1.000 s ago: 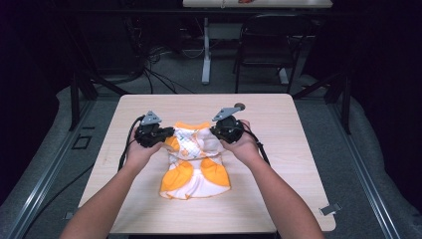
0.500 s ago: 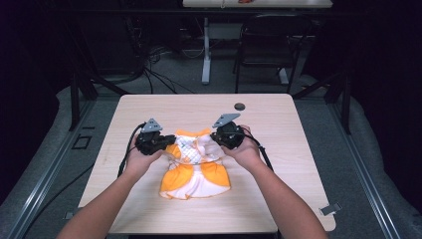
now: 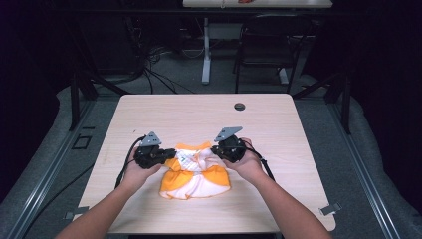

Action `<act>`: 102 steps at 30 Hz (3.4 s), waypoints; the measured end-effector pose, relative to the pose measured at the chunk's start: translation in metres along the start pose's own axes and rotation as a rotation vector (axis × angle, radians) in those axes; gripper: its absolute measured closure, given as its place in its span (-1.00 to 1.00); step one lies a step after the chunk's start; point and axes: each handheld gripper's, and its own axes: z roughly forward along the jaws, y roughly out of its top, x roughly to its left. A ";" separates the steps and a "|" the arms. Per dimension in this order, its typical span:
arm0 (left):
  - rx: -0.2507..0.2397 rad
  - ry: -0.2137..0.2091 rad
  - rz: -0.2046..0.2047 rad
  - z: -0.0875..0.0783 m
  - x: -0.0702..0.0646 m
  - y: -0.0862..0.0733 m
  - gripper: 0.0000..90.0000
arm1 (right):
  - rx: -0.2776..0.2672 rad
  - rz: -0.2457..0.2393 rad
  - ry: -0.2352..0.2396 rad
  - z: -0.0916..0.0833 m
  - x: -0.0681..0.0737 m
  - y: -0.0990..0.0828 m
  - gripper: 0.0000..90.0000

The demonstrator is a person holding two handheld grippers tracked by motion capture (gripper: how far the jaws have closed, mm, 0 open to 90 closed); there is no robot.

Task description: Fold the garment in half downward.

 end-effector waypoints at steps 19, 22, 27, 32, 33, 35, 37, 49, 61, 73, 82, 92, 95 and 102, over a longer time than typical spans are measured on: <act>0.024 -0.081 -0.022 -0.005 -0.021 -0.029 0.78 | 0.002 0.035 0.094 -0.005 0.023 -0.032 0.88; 0.030 -0.088 -0.028 -0.011 -0.023 -0.032 0.74 | 0.002 0.046 0.118 -0.010 0.027 -0.034 0.80; 0.025 -0.094 -0.039 -0.020 -0.025 -0.028 0.65 | -0.001 0.068 0.140 -0.018 0.026 -0.033 0.67; 0.016 -0.085 -0.056 -0.030 -0.024 -0.021 0.59 | -0.018 0.096 0.139 -0.027 0.025 -0.030 0.55; 0.008 -0.079 -0.060 -0.032 -0.024 -0.019 0.58 | -0.024 0.101 0.140 -0.029 0.024 -0.028 0.54; 0.004 -0.067 -0.063 -0.035 -0.022 -0.015 0.56 | -0.039 0.109 0.136 -0.032 0.022 -0.026 0.54; -0.008 -0.042 -0.067 -0.037 -0.018 -0.011 0.57 | -0.053 0.117 0.129 -0.034 0.020 -0.024 0.56; 0.047 0.004 -0.135 -0.005 0.001 -0.015 0.91 | 0.000 0.151 0.071 -0.003 0.007 -0.017 0.92; 0.043 -0.088 -0.093 -0.014 -0.021 -0.022 0.96 | 0.007 0.141 0.153 -0.004 0.018 -0.022 0.92; 0.074 -0.104 -0.038 -0.019 -0.039 -0.031 0.93 | 0.029 0.106 0.209 -0.013 0.037 -0.039 0.91; 0.105 -0.111 -0.037 -0.018 -0.040 -0.048 0.91 | 0.050 0.098 0.230 -0.011 0.046 -0.053 0.91; 0.116 -0.099 -0.059 -0.014 -0.035 -0.061 0.88 | 0.075 0.098 0.234 -0.003 0.049 -0.063 0.91; 0.110 -0.096 -0.062 -0.012 -0.035 -0.063 0.88 | 0.079 0.089 0.234 -0.002 0.051 -0.065 0.91; 0.099 -0.091 -0.065 -0.012 -0.035 -0.065 0.87 | 0.075 0.093 0.224 -0.003 0.054 -0.074 0.91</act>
